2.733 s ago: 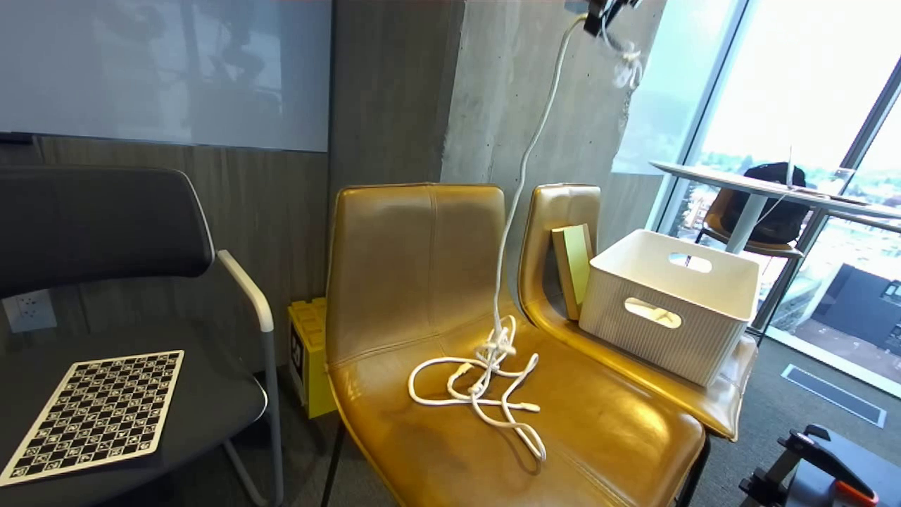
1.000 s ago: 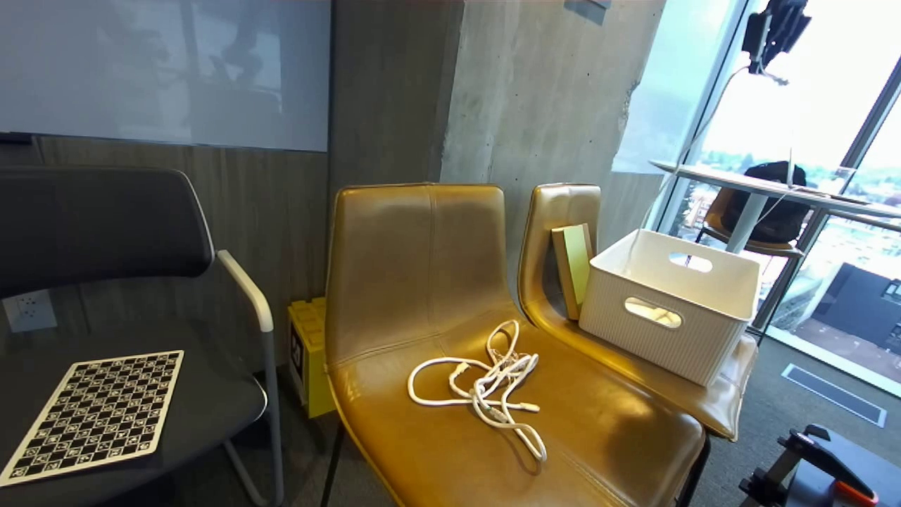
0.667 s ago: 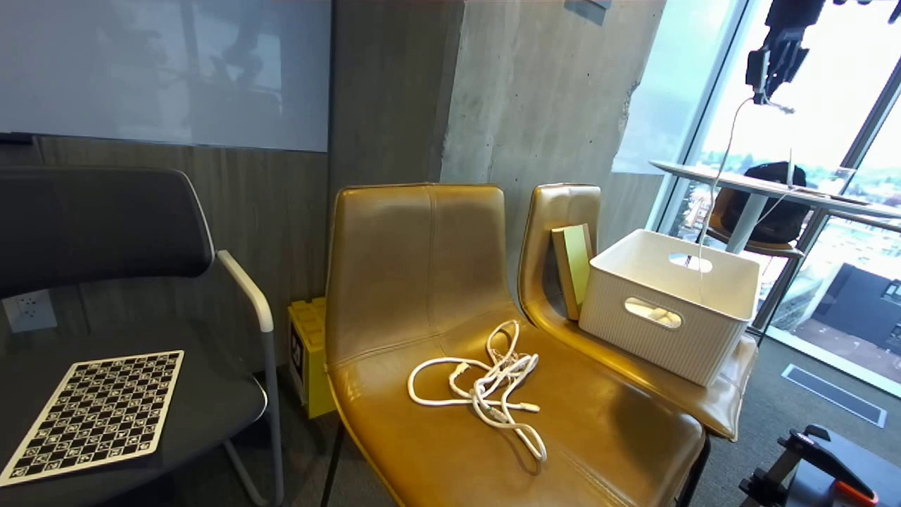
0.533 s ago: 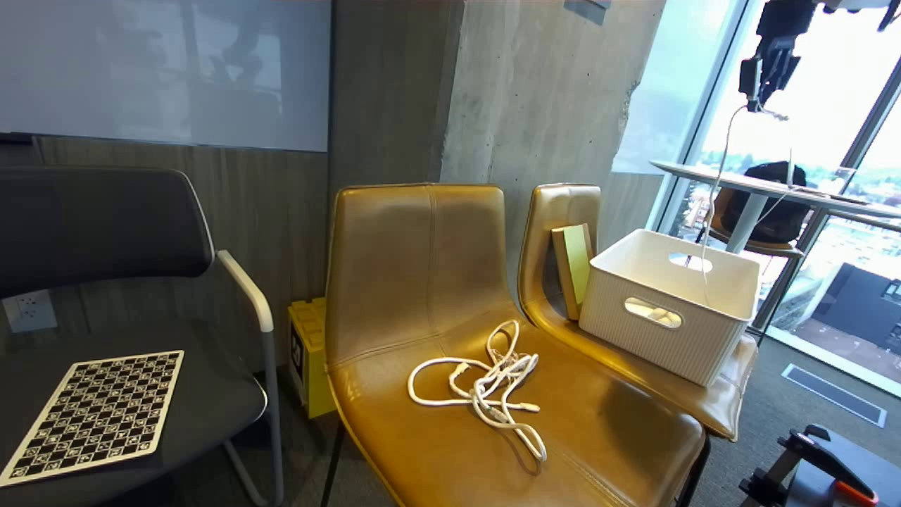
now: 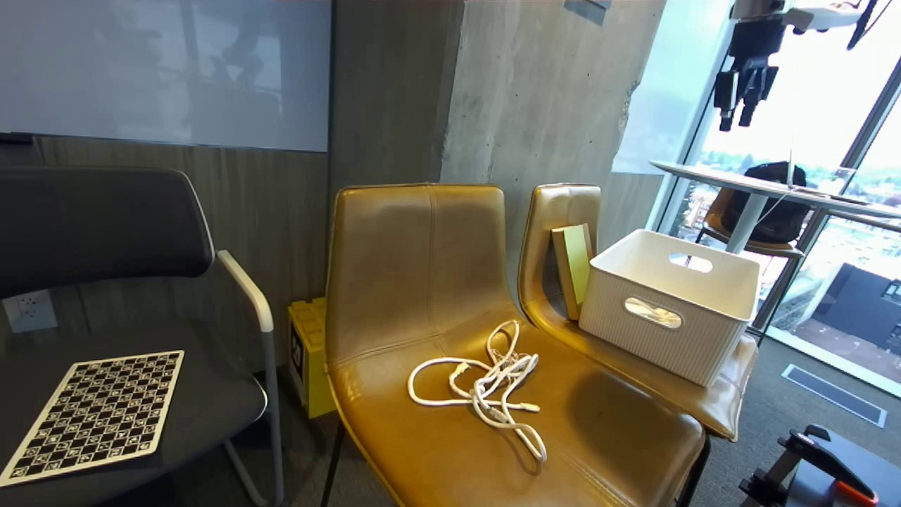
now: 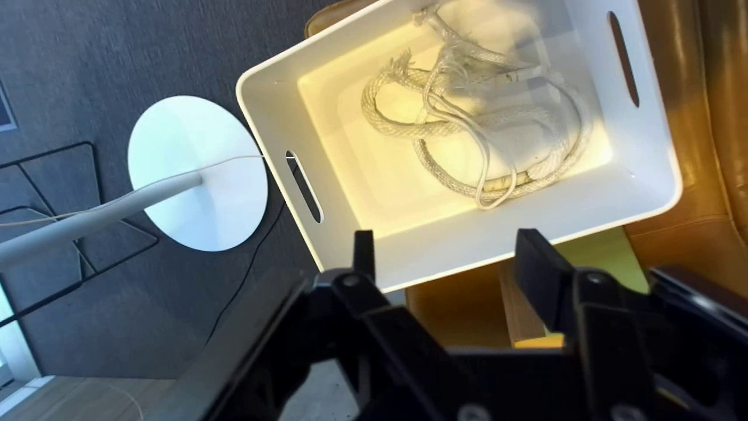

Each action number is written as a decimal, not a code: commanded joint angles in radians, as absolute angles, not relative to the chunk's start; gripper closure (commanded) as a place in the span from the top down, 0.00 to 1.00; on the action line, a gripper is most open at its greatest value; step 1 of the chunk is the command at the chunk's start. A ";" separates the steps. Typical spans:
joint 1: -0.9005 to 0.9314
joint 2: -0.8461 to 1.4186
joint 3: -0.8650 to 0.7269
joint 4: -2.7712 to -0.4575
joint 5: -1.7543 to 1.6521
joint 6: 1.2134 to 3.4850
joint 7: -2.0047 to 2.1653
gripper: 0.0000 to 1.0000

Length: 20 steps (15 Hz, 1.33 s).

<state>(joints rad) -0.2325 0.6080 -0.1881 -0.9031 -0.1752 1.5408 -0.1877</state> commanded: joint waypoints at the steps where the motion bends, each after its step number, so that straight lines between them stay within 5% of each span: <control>1: -0.195 0.577 -0.181 -0.953 -0.195 1.555 -0.192 0.94; 3: -0.168 0.559 -0.168 -0.996 -0.193 1.586 -0.222 1.00; 20: 0.003 0.512 -0.028 -1.528 -0.278 1.962 -0.290 1.00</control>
<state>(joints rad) 0.0008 0.5545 -0.0460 -1.4149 -0.2501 1.9028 -0.2865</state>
